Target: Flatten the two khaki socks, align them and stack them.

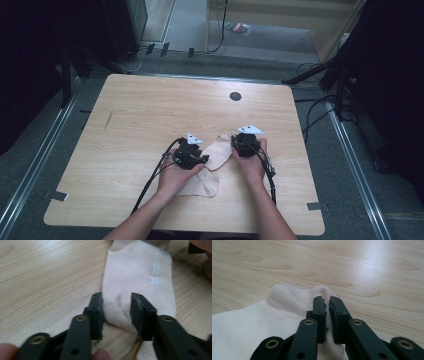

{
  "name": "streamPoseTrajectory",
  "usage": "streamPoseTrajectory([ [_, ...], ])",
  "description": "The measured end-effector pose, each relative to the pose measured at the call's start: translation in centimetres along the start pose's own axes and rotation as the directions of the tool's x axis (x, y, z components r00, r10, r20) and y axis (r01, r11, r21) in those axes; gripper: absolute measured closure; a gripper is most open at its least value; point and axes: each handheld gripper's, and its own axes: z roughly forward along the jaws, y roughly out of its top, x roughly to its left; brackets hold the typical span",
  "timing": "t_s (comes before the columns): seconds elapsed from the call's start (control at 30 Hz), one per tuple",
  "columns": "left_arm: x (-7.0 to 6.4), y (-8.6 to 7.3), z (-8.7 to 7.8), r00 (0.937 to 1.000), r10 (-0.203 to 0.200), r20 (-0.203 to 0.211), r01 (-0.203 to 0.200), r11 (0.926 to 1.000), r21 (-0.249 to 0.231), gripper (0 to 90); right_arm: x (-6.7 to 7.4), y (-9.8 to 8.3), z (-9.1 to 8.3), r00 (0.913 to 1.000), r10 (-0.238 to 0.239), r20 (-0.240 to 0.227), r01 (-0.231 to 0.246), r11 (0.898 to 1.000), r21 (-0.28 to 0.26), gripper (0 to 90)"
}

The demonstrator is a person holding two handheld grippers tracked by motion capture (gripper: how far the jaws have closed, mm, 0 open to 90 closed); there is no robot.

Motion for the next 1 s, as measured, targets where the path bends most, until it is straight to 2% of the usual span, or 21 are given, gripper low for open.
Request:
streamPoseTrajectory([
  [0.1,0.0,0.2,0.1,0.9999,0.011,-0.003,-0.011,0.9998,0.018,78.6,0.1,-0.1,-0.1,0.9999,-0.012,0.004,0.012,1.0,0.002,83.8],
  [0.13,0.2,0.2,0.0,0.9999,0.006,0.01,-0.006,0.9997,0.025,86.3,0.0,-0.1,-0.2,0.9999,-0.014,-0.003,0.014,1.0,-0.001,83.8],
  [0.2,0.3,0.2,-0.1,0.9998,-0.006,0.021,0.006,0.9998,0.02,89.1,0.0,-0.2,-0.2,0.9999,-0.009,-0.008,0.009,1.0,-0.002,83.9],
  [0.23,0.5,0.2,-0.4,0.9998,0.011,0.018,-0.011,0.9999,0.008,89.4,-0.1,-0.3,-0.5,0.9998,0.004,-0.019,-0.004,1.0,-0.012,83.8],
  [0.37,1.1,0.4,-2.1,0.9995,0.015,0.027,-0.014,0.9984,-0.055,89.8,0.2,-0.4,-1.4,0.9994,-0.003,-0.034,0.002,0.999,-0.035,83.8],
  [0.43,1.5,0.5,-3.1,0.9992,0.014,0.037,-0.011,0.9956,-0.093,89.9,0.5,-0.1,-2.2,0.9991,-0.014,-0.041,0.011,0.998,-0.06,83.6],
  [0.57,2.2,0.6,-5.0,0.9988,0.024,0.042,-0.017,0.9893,-0.145,90.0,0.9,1.0,-4.3,0.9982,-0.002,-0.059,-0.006,0.993,-0.122,83.6],
  [0.73,2.8,0.3,-5.9,0.9986,0.012,0.052,-0.004,0.9869,-0.161,90.0,1.8,2.3,-5.7,0.9978,-0.021,-0.062,0.012,0.989,-0.149,83.6],
  [0.8,3.0,0.2,-6.7,0.9982,0.003,0.06,0.008,0.9845,-0.175,90.0,2.2,2.6,-6.1,0.9972,-0.004,-0.075,-0.008,0.988,-0.153,83.5],
  [0.97,3.5,-0.8,-8.9,0.9965,0.027,0.079,-0.011,0.9819,-0.189,90.0,3.5,2.8,-7.8,0.9936,0.025,-0.11,-0.044,0.984,-0.17,83.3],
  [1.0,3.5,-0.8,-8.9,0.9965,0.027,0.079,-0.011,0.9819,-0.189,90.0,3.8,2.7,-8.1,0.992,0.03,-0.123,-0.051,0.984,-0.171,83.3],
])
